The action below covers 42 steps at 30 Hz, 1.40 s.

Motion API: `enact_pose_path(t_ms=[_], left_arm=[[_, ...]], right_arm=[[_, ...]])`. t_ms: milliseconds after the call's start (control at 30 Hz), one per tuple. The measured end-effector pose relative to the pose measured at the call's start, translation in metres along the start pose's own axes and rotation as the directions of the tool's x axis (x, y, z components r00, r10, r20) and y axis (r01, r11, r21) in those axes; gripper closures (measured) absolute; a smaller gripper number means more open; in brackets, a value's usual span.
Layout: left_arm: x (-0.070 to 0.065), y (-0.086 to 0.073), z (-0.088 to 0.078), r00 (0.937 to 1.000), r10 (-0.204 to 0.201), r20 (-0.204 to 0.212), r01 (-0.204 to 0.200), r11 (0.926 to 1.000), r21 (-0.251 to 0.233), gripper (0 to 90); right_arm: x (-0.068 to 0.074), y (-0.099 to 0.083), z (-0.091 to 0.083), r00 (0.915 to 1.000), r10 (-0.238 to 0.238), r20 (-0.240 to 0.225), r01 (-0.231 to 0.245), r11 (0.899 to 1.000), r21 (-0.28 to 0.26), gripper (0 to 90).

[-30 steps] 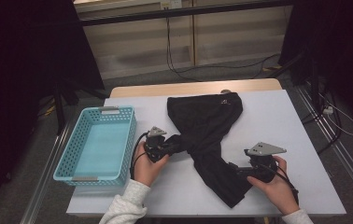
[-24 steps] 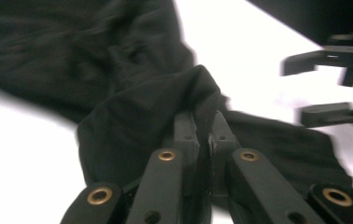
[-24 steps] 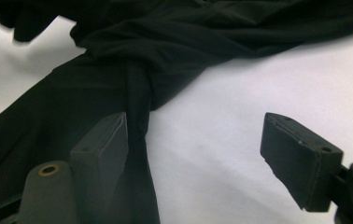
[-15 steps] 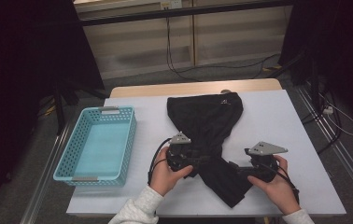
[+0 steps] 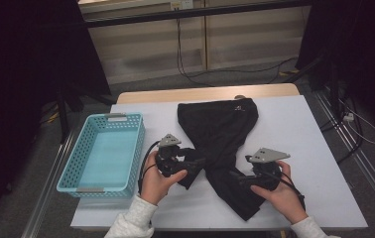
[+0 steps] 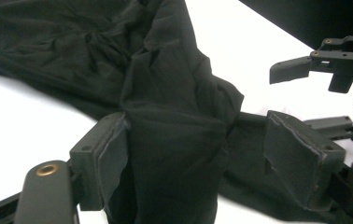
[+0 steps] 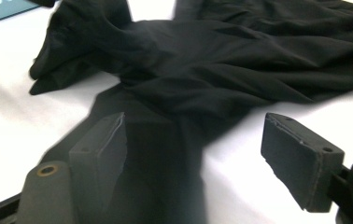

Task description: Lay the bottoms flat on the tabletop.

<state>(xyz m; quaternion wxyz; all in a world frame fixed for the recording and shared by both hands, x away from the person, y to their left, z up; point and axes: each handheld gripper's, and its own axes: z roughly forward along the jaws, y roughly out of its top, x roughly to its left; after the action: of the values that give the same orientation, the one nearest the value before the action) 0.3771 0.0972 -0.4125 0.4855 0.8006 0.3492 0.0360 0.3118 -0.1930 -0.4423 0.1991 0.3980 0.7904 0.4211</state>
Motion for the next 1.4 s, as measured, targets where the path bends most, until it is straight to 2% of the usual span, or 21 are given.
enact_pose_path(t_ms=[167, 400, 533, 667, 733, 800, 833, 900, 933, 1000, 1033, 1067, 1133, 1200, 1233, 1267, 1333, 1400], left_arm=[[0.002, -0.005, -0.008, 1.0, -0.007, -0.001, 0.007, 0.9999, 0.011, 22.7], [0.014, -0.013, -0.019, 0.9973, -0.016, -0.072, 0.017, 0.9998, 0.011, 20.0], [0.024, -0.019, -0.026, 0.9913, -0.012, -0.131, 0.012, 0.9999, -0.002, 20.1], [0.031, -0.023, -0.033, 0.9876, -0.039, -0.152, 0.037, 0.9992, -0.017, 19.9], [0.031, -0.023, -0.036, 0.9862, -0.04, -0.16, 0.037, 0.9991, -0.021, 19.9], [0.032, -0.024, -0.037, 0.9851, -0.036, -0.169, 0.033, 0.9993, -0.019, 19.9], [0.032, -0.025, -0.038, 0.985, -0.039, -0.168, 0.036, 0.9991, -0.02, 19.9], [0.033, -0.027, -0.04, 0.9847, -0.042, -0.169, 0.039, 0.9991, -0.018, 19.9], [0.033, -0.027, -0.04, 0.9847, -0.042, -0.169, 0.039, 0.9991, -0.018, 19.9], [0.033, -0.028, -0.041, 0.984, -0.046, -0.172, 0.042, 0.9988, -0.025, 19.9], [0.034, -0.029, -0.042, 0.9833, -0.044, -0.177, 0.038, 0.9986, -0.036, 19.9], [0.034, -0.029, -0.042, 0.9833, -0.044, -0.177, 0.038, 0.9986, -0.036, 19.9], [0.034, -0.03, -0.043, 0.9837, -0.05, -0.172, 0.046, 0.9985, -0.029, 19.7], [0.034, -0.031, -0.044, 0.9835, -0.053, -0.173, 0.049, 0.9984, -0.026, 18.7], [0.034, -0.031, -0.045, 0.9845, -0.057, -0.166, 0.053, 0.9982, -0.027, 18.4], [0.033, -0.03, -0.045, 0.9852, -0.056, -0.162, 0.052, 0.9983, -0.029, 18.4], [0.033, -0.03, -0.047, 0.9855, -0.05, -0.162, 0.045, 0.9985, -0.031, 18.4], [0.034, -0.03, -0.049, 0.9848, -0.056, -0.164, 0.05, 0.998, -0.039, 18.4]], right_arm=[[0.01, 0.01, 0.016, 0.9986, -0.033, -0.041, 0.033, 0.999, 0.003, 22.5], [0.018, 0.021, 0.028, 0.9959, -0.058, -0.07, 0.058, 0.998, -0.005, 22.9], [0.026, 0.029, 0.038, 0.9924, -0.08, -0.093, 0.08, 0.997, -0.006, 23.5], [0.04, 0.041, 0.05, 0.9836, -0.124, -0.131, 0.123, 0.992, -0.016, 24.4], [0.049, 0.045, 0.061, 0.9796, -0.129, -0.154, 0.129, 0.992, -0.008, 25.3], [0.052, 0.046, 0.065, 0.9783, -0.141, -0.151, 0.143, 0.99, 0.001, 26.8], [0.058, 0.046, 0.072, 0.9741, -0.176, -0.141, 0.18, 0.984, 0.015, 32.9], [0.061, 0.046, 0.079, 0.974, -0.179, -0.139, 0.184, 0.983, 0.024, 40.9], [0.061, 0.046, 0.079, 0.974, -0.179, -0.139, 0.184, 0.983, 0.024, 40.9], [0.062, 0.047, 0.083, 0.9783, -0.173, -0.114, 0.176, 0.984, 0.011, 47.3], [0.063, 0.048, 0.084, 0.9761, -0.193, -0.101, 0.195, 0.981, 0.012, 50.9], [0.063, 0.048, 0.084, 0.9761, -0.193, -0.101, 0.195, 0.981, 0.012, 50.9], [0.062, 0.047, 0.086, 0.9763, -0.179, -0.122, 0.183, 0.983, 0.025, 61.4], [0.062, 0.045, 0.089, 0.9729, -0.18, -0.146, 0.188, 0.981, 0.045, 70.5], [0.062, 0.044, 0.09, 0.9702, -0.176, -0.166, 0.189, 0.98, 0.061, 79.4], [0.062, 0.044, 0.09, 0.9702, -0.176, -0.166, 0.189, 0.98, 0.061, 79.4], [0.062, 0.044, 0.09, 0.9672, -0.175, -0.184, 0.189, 0.98, 0.06, 88.0], [0.06, 0.044, 0.089, 0.9669, -0.165, -0.195, 0.177, 0.983, 0.049, 89.7]])
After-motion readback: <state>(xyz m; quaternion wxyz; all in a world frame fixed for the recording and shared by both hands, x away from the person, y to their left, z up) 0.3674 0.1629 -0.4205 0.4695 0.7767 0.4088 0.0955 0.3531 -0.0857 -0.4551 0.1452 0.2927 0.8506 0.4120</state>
